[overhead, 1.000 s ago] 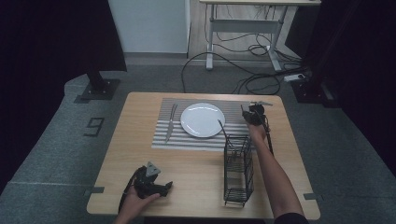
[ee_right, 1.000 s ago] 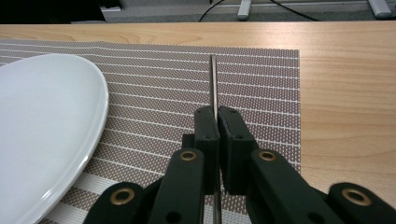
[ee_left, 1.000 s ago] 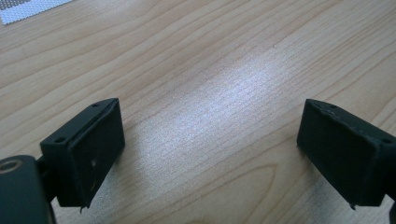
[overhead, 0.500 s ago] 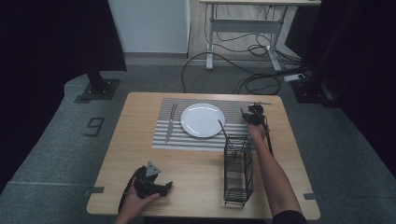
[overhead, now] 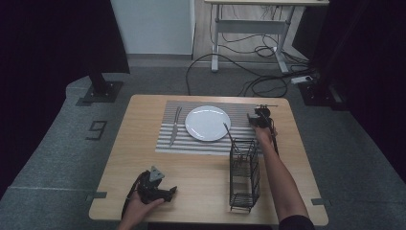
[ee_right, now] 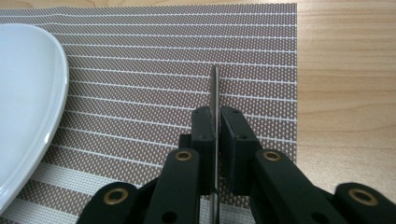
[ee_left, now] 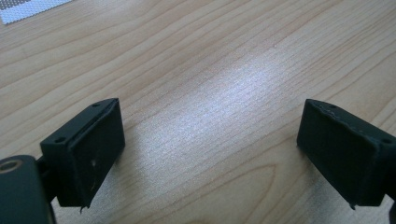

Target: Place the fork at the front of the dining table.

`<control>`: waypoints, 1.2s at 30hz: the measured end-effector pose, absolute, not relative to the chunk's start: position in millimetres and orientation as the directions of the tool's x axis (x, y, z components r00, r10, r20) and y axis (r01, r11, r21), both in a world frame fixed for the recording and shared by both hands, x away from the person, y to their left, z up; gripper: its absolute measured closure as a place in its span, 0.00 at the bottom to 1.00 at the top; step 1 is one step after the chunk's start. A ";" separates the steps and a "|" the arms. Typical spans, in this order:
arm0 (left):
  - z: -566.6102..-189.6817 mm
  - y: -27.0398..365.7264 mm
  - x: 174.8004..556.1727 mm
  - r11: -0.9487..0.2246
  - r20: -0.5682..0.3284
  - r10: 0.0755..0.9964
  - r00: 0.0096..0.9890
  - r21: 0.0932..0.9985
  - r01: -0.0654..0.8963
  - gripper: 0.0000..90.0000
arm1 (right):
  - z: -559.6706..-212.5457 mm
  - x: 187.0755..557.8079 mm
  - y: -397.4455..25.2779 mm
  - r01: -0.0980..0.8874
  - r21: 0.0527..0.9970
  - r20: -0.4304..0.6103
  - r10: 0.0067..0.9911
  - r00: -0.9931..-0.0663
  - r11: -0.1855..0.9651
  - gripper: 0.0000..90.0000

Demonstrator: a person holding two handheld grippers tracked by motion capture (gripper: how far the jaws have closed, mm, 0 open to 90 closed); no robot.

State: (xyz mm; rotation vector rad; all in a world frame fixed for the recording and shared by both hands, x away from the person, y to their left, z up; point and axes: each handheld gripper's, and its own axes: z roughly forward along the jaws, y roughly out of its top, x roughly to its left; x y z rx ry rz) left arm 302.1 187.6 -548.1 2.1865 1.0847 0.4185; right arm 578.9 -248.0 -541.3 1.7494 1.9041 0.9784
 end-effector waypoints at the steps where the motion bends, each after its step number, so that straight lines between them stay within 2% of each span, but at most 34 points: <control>1: -548.1 187.6 302.1 -0.444 -0.004 0.795 0.606 0.677 0.587 0.08 | -541.7 579.0 -248.2 0.713 0.701 0.179 0.971 -0.156 -0.014 0.92; 15: -548.1 187.6 302.1 -0.444 -0.004 0.795 0.606 0.677 0.587 0.08 | -542.0 578.3 -248.4 0.731 0.683 0.213 0.961 -0.177 -0.017 0.80; 23: -548.2 187.6 302.2 -0.444 -0.004 0.795 0.607 0.677 0.587 0.08 | -530.8 573.1 -251.6 0.712 0.702 0.241 0.944 -0.226 -0.009 0.75; 29: -548.1 187.6 302.2 -0.445 -0.004 0.795 0.607 0.677 0.586 0.08 | -513.0 557.4 -250.6 0.693 0.721 0.222 0.941 -0.256 0.018 0.71; 36: -548.0 187.8 301.7 -0.447 -0.004 0.791 0.612 0.679 0.582 0.09 | -507.1 533.1 -254.6 0.686 0.727 0.191 0.950 -0.246 0.032 0.69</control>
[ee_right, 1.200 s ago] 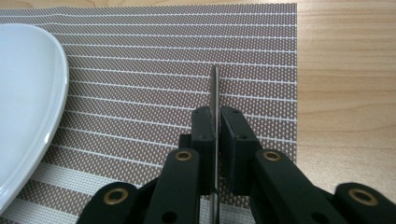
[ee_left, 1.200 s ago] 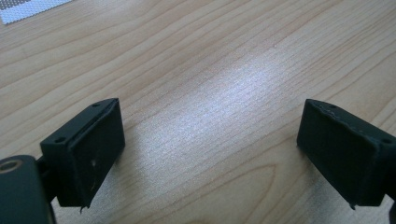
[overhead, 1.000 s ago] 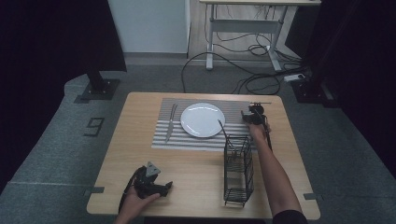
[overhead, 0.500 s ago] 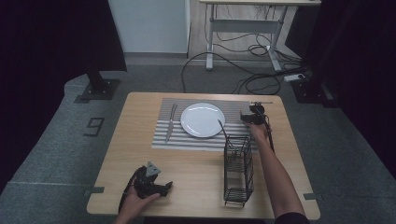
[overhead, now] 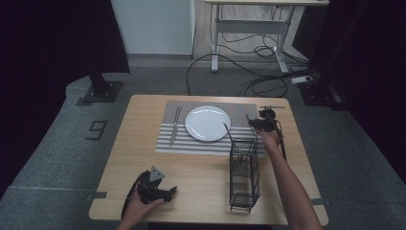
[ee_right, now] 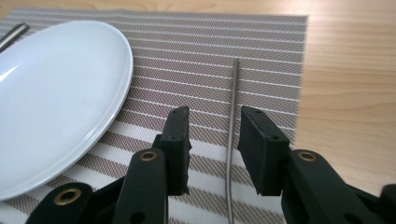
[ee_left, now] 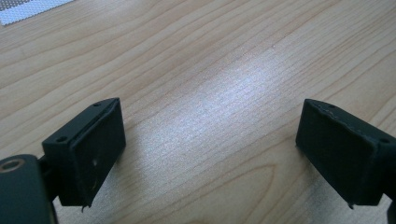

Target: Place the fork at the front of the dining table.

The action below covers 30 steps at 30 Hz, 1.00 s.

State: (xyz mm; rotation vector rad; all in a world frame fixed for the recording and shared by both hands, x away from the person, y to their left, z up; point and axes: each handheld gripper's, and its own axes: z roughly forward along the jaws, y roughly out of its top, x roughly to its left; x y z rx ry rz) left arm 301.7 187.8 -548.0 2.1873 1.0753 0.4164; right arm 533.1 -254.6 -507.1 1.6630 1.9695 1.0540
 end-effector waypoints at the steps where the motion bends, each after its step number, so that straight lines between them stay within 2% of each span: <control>1: -548.0 187.8 301.6 -0.447 -0.004 0.790 0.613 0.680 0.582 0.10 | -507.0 528.6 -255.3 0.684 0.729 0.185 0.951 -0.247 0.035 0.70; 14: -547.9 188.9 300.0 -0.453 -0.004 0.784 0.621 0.679 0.577 0.10 | -502.8 481.2 -248.9 0.644 0.763 0.128 0.961 -0.243 0.061 0.65; 21: -547.9 189.0 299.8 -0.455 -0.003 0.783 0.622 0.679 0.576 0.10 | -507.4 472.7 -245.9 0.649 0.756 0.099 0.965 -0.242 0.085 0.65; 27: -547.9 189.2 299.5 -0.455 -0.004 0.782 0.623 0.680 0.575 0.10 | -520.2 472.4 -250.7 0.682 0.728 0.085 0.977 -0.197 0.074 0.68; 29: -547.9 189.3 299.4 -0.455 -0.004 0.782 0.624 0.680 0.575 0.10 | -525.5 473.5 -255.8 0.686 0.725 0.093 0.980 -0.179 0.056 0.75; 30: -547.9 189.3 299.3 -0.455 -0.004 0.782 0.624 0.680 0.575 0.10 | -525.5 473.5 -255.8 0.686 0.725 0.093 0.980 -0.179 0.056 0.75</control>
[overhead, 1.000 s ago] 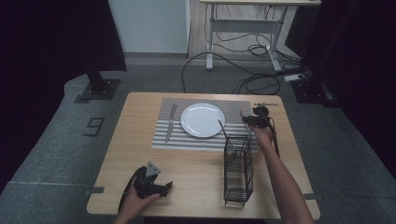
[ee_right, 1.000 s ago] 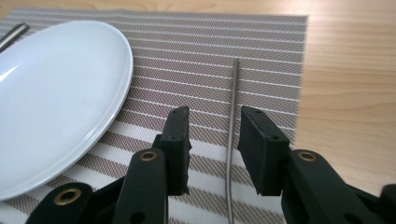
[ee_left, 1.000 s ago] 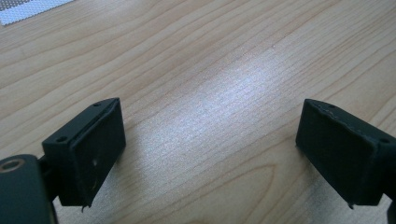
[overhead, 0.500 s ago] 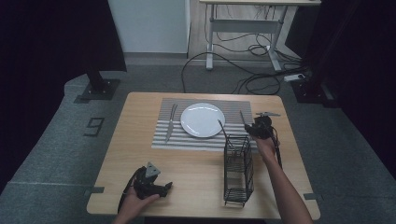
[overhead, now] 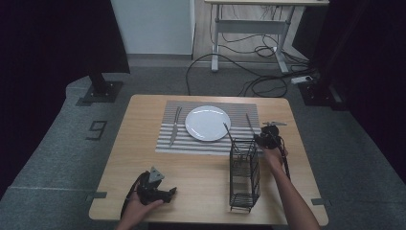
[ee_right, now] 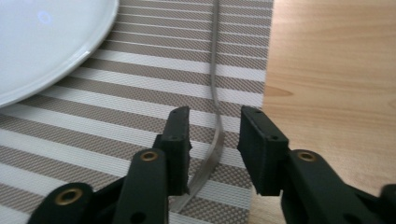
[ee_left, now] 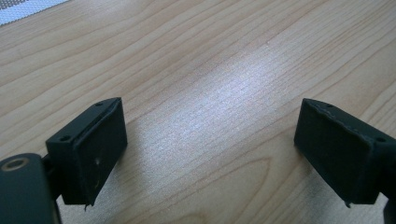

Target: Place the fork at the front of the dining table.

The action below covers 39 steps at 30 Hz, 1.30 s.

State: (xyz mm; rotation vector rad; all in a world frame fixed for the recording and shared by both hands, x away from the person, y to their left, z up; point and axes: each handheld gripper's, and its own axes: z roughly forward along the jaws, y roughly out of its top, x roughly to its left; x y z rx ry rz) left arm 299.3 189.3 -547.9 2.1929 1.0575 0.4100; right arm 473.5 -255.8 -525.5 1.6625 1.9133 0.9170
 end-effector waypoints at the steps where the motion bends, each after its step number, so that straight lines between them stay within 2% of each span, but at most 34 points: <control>1: -548.0 189.3 299.3 -0.455 -0.004 0.781 0.624 0.680 0.574 0.10 | -526.6 474.0 -257.4 0.687 0.725 0.097 0.980 -0.173 0.050 0.78; 7: -548.0 189.4 299.3 -0.455 -0.004 0.781 0.624 0.681 0.574 0.10 | -532.0 477.6 -264.7 0.706 0.707 0.190 0.969 -0.157 -0.024 0.88; 13: -548.0 189.4 299.3 -0.455 -0.005 0.781 0.624 0.681 0.574 0.10 | -534.3 481.8 -259.1 0.725 0.688 0.190 0.971 -0.142 -0.028 0.89; 14: -548.0 189.4 299.3 -0.455 -0.005 0.781 0.625 0.680 0.574 0.10 | -533.2 484.1 -259.5 0.729 0.683 0.209 0.969 -0.132 -0.048 0.93; 17: -548.0 189.5 299.3 -0.455 -0.005 0.781 0.625 0.681 0.574 0.10 | -532.9 487.0 -258.6 0.738 0.668 0.266 0.956 -0.124 -0.090 0.94; 26: -547.9 190.0 298.9 -0.458 -0.004 0.779 0.628 0.679 0.573 0.10 | -533.4 493.5 -241.8 0.755 0.649 0.319 0.935 -0.157 -0.095 0.94; 31: -547.9 190.3 298.7 -0.460 -0.004 0.777 0.629 0.680 0.572 0.10 | -536.2 493.9 -248.4 0.744 0.657 0.326 0.936 -0.133 -0.123 0.89; 39: -547.9 190.4 298.7 -0.460 -0.004 0.777 0.630 0.680 0.571 0.10 | -539.1 488.4 -260.3 0.729 0.670 0.340 0.931 -0.136 -0.138 0.87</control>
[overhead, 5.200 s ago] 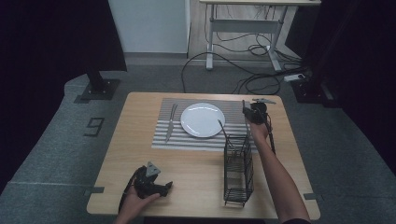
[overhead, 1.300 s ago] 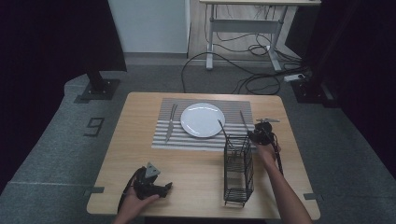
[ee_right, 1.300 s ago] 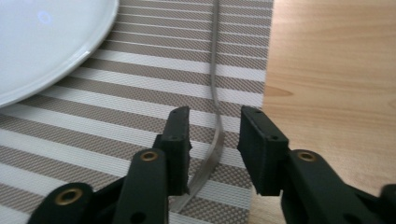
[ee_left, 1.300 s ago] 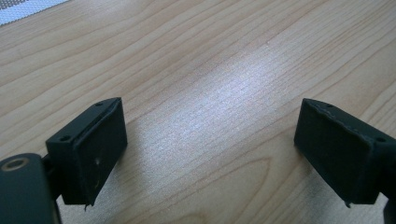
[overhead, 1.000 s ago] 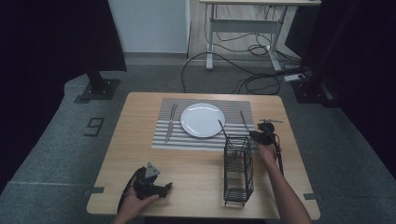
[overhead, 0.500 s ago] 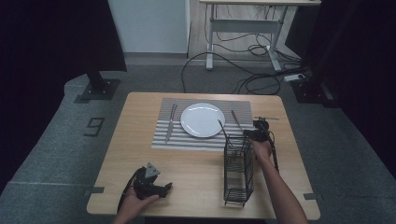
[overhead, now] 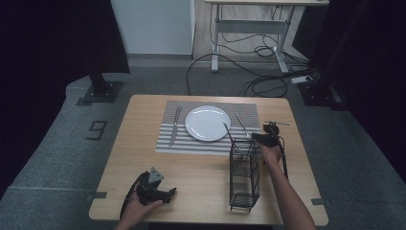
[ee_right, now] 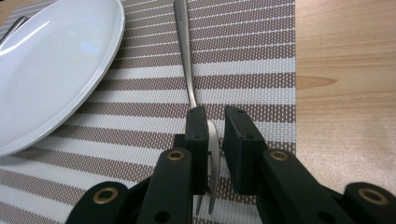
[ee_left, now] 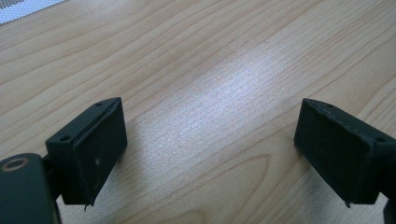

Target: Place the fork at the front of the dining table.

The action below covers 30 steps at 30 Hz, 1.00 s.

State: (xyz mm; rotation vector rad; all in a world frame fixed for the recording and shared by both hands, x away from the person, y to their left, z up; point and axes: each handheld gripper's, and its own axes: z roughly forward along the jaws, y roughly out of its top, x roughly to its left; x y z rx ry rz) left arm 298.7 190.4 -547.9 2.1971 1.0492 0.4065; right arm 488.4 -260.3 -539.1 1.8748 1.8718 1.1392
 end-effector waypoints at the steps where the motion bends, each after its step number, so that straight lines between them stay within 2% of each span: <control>1: -547.9 190.4 298.7 -0.460 -0.004 0.777 0.630 0.680 0.571 0.10 | -537.8 486.6 -262.5 0.729 0.672 0.343 0.927 -0.150 -0.131 0.85; 4: -547.9 190.4 298.7 -0.460 -0.004 0.777 0.630 0.680 0.572 0.10 | -535.8 482.7 -264.5 0.720 0.685 0.332 0.928 -0.170 -0.113 0.83; 5: -547.9 190.4 298.7 -0.460 -0.004 0.777 0.630 0.680 0.572 0.10 | -534.0 477.1 -265.9 0.702 0.708 0.281 0.943 -0.180 -0.077 0.81; 6: -547.9 190.4 298.7 -0.460 -0.004 0.777 0.630 0.680 0.572 0.10 | -534.0 477.1 -265.9 0.702 0.708 0.281 0.943 -0.180 -0.077 0.81; 9: -547.9 190.4 298.7 -0.460 -0.004 0.777 0.630 0.680 0.571 0.10 | -535.3 468.8 -269.8 0.686 0.728 0.186 0.967 -0.177 -0.014 0.79; 14: -547.9 190.3 298.7 -0.460 -0.004 0.777 0.630 0.680 0.571 0.10 | -541.9 465.0 -270.3 0.695 0.719 0.181 0.966 -0.183 -0.003 0.77; 20: -547.9 190.4 298.7 -0.460 -0.004 0.777 0.630 0.680 0.571 0.10 | -541.8 462.1 -257.0 0.688 0.724 0.164 0.958 -0.235 0.045 0.75; 30: -547.9 190.4 298.7 -0.460 -0.004 0.777 0.630 0.679 0.571 0.10 | -545.9 466.2 -252.5 0.696 0.718 0.195 0.953 -0.232 0.022 0.74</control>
